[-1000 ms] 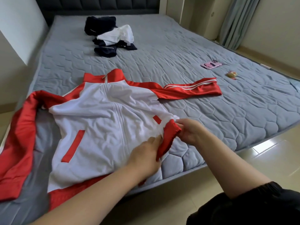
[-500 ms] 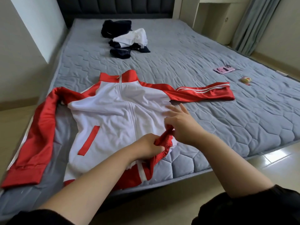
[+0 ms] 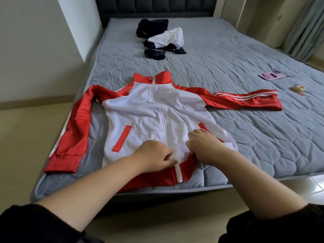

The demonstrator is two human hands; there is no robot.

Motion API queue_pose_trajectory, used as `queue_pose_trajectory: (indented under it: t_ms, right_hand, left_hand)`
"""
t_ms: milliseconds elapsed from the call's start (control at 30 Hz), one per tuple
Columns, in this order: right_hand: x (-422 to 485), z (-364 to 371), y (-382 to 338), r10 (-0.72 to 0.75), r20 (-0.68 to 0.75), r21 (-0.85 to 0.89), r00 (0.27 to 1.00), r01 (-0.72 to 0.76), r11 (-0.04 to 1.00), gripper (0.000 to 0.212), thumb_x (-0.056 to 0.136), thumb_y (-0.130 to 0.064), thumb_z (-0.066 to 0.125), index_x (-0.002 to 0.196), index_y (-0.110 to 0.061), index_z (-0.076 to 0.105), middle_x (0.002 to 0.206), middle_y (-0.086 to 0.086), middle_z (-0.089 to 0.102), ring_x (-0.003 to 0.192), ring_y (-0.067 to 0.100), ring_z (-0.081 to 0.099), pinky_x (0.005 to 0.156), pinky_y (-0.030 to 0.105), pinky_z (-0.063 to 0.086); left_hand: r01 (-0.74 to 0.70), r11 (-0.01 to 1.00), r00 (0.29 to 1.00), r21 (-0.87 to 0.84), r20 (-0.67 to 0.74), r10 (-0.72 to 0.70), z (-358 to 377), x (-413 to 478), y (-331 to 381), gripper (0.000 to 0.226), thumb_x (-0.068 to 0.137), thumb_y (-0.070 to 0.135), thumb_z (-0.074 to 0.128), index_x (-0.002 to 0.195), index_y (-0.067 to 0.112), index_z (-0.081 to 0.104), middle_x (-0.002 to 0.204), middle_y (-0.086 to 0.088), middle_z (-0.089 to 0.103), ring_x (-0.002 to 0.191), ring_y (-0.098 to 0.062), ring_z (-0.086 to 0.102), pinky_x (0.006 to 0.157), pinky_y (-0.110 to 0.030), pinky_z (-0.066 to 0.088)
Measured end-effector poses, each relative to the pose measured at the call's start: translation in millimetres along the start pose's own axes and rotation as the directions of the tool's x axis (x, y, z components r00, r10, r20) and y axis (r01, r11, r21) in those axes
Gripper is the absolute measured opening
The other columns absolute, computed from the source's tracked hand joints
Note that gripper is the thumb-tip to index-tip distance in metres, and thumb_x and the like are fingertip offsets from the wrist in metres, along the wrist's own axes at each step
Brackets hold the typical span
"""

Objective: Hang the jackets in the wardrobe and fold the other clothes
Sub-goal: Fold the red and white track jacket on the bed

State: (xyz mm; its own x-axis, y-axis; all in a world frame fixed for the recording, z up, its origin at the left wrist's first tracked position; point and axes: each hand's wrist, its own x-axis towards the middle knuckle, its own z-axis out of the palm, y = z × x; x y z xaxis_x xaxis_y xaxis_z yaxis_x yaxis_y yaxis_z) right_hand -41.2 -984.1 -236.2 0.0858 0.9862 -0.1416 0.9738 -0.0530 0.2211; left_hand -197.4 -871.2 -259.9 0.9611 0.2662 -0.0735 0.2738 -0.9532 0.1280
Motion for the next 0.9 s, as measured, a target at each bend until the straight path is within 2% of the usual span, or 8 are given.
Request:
queue_pose_trajectory:
  t_ms: [100,200,400,567,633,767,833,900]
  right_hand:
    - [8,-2,3,0.183,-0.026,0.097,0.983,-0.180,0.979,0.006,0.079,-0.011,0.053,0.083,-0.016,0.053,0.094,0.005,0.061,0.090,0.027,0.058,0.067,0.030,0.034]
    - [16,-1,17,0.463,-0.139,0.155,0.875,-0.443,0.883,0.011,0.083,-0.012,0.053,0.093,-0.010,0.057,0.094,0.010,0.066,0.089,0.033,0.059,0.065,0.030,0.030]
    - [31,12,30,0.535,-0.078,0.122,0.841,-0.525,0.842,0.020,0.088,-0.008,0.045,0.099,-0.009,0.061,0.107,0.009,0.059,0.104,0.029,0.054,0.085,0.035,0.037]
    - [31,4,31,0.511,-0.236,0.213,0.826,-0.469,0.857,0.013,0.085,-0.019,0.057,0.090,-0.008,0.053,0.097,0.012,0.063,0.094,0.032,0.057,0.070,0.033,0.029]
    - [29,0,28,0.505,-0.240,0.249,0.829,-0.450,0.857,0.010,0.083,-0.015,0.057,0.084,-0.010,0.048,0.094,0.013,0.063,0.090,0.034,0.057,0.065,0.032,0.027]
    - [25,-12,26,0.507,0.024,0.345,0.862,-0.483,0.805,0.006,0.075,-0.011,0.054,0.073,-0.014,0.049,0.088,0.009,0.060,0.085,0.032,0.056,0.063,0.030,0.036]
    - [18,-21,30,0.313,0.279,0.371,0.908,-0.403,0.836,0.013,0.071,-0.005,0.053,0.066,-0.017,0.057,0.075,0.004,0.060,0.076,0.025,0.056,0.062,0.029,0.043]
    - [9,-28,30,-0.009,0.581,0.376,0.814,-0.259,0.890,0.016,0.075,-0.008,0.063,0.075,-0.024,0.067,0.074,-0.007,0.063,0.078,0.014,0.060,0.070,0.028,0.047]
  left_hand:
    - [-0.023,1.000,0.994,0.006,0.104,0.023,13,-16,-1,0.055,0.070,0.071,0.059,0.106,0.029,0.053,0.103,0.007,0.057,0.097,-0.020,0.057,0.068,-0.028,0.040]
    - [0.055,0.996,0.974,0.072,0.217,-0.069,23,-27,-5,0.093,0.069,0.050,0.068,0.146,0.026,0.022,0.139,-0.001,0.039,0.118,-0.025,0.046,0.088,-0.038,0.047]
    - [0.253,0.967,0.967,-0.036,0.022,-0.253,-3,-15,-44,0.033,0.075,0.006,0.051,0.105,0.019,0.058,0.102,-0.002,0.050,0.094,-0.027,0.054,0.063,-0.032,0.036]
    - [0.388,0.892,0.889,-0.231,-0.160,-0.428,-34,-15,-78,0.012,0.074,0.009,0.059,0.077,0.021,0.059,0.072,0.004,0.056,0.073,-0.023,0.055,0.060,-0.028,0.036]
    - [0.336,0.884,0.924,-0.326,-0.068,-0.376,-43,-18,-83,0.020,0.069,0.002,0.057,0.062,0.018,0.049,0.060,0.008,0.048,0.060,-0.015,0.048,0.054,-0.026,0.033]
    - [0.313,0.824,0.929,-0.472,0.333,-0.162,-58,-31,-85,0.015,0.059,0.007,0.051,0.071,0.000,0.058,0.065,-0.001,0.051,0.061,-0.012,0.046,0.061,-0.026,0.038]
    - [0.322,0.833,0.881,-0.451,0.464,-0.089,-57,-34,-86,0.015,0.061,0.008,0.054,0.072,0.002,0.060,0.076,-0.010,0.055,0.070,-0.017,0.050,0.069,-0.034,0.042]
    - [0.301,0.880,0.773,-0.367,0.635,0.001,-58,-37,-79,0.010,0.074,0.006,0.064,0.072,0.016,0.066,0.089,-0.009,0.063,0.080,-0.017,0.058,0.076,-0.034,0.046]
